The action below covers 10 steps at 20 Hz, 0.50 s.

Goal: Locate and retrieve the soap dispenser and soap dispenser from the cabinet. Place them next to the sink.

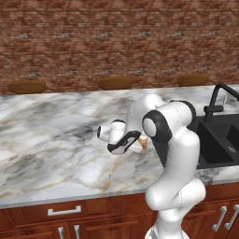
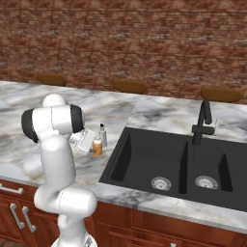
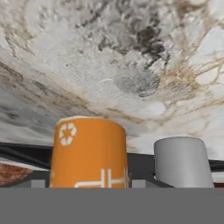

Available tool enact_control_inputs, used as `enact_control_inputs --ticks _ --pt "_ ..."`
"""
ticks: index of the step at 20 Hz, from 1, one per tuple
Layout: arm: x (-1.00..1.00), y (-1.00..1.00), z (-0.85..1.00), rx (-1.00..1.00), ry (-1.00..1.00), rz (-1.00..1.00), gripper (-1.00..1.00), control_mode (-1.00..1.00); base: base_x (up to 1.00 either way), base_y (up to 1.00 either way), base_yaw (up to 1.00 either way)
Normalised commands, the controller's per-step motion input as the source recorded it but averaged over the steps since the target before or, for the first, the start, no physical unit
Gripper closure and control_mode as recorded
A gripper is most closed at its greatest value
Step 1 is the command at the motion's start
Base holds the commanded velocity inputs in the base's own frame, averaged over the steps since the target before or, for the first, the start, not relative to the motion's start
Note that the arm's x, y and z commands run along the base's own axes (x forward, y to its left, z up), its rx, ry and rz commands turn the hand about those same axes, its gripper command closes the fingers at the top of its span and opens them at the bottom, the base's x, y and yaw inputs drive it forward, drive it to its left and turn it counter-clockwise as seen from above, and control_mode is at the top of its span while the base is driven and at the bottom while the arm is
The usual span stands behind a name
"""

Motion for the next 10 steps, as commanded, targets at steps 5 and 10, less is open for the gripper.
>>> enact_control_inputs --ticks 5,10 --pt "0.18 -0.03 -0.32 -0.01 0.00 -0.05 1.00 -1.00 0.00 0.00 0.00" --pt "0.03 0.00 -0.40 -0.03 -0.06 -0.04 1.00 -1.00 0.00 0.00 0.00"
